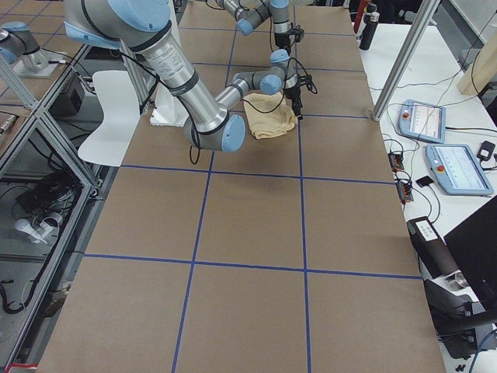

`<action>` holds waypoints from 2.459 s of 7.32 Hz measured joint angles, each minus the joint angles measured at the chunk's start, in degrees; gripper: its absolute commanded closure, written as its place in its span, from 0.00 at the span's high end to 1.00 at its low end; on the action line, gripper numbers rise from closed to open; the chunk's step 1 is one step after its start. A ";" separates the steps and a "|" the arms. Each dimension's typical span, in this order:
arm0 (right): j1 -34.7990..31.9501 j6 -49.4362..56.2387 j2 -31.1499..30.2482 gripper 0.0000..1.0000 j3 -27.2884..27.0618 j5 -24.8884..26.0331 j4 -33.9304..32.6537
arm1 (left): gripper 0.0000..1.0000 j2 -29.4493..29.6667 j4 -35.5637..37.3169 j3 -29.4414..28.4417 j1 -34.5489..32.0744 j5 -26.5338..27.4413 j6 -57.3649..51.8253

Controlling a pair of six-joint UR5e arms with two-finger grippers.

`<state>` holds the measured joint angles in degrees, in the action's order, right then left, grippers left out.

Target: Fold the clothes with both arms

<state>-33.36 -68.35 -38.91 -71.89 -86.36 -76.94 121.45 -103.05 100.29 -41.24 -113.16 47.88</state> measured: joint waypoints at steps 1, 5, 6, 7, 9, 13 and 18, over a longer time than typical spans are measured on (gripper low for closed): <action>-1.83 0.41 0.82 1.00 0.21 -1.17 0.58 | 1.00 -0.04 0.02 0.04 -0.03 -0.36 0.02; -1.72 0.02 0.79 1.00 -4.28 -10.42 -4.97 | 1.00 -0.09 0.02 0.02 -0.06 -0.57 0.02; 0.22 -0.07 0.41 1.00 -5.95 -10.92 -8.63 | 1.00 -0.13 -0.01 0.04 -0.07 -0.57 0.02; 1.87 -0.08 -0.36 1.00 -6.87 -11.15 -10.77 | 1.00 -0.17 -0.03 0.05 -0.07 -0.57 0.02; 3.81 0.02 -1.99 1.00 -6.74 -10.95 -10.82 | 1.00 -0.23 -0.05 0.01 -0.02 -0.57 0.02; 1.09 1.50 -2.19 1.00 -1.17 -7.52 -1.88 | 1.00 -0.25 -0.05 -0.01 0.02 -0.57 0.02; -11.82 5.24 -7.64 1.00 -8.14 -23.64 -2.50 | 1.00 -1.43 0.52 2.14 -1.59 -1.03 -0.68</action>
<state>-45.18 -63.10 -46.55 -80.02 -110.00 -79.44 120.01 -102.53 102.43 -42.84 -114.19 47.20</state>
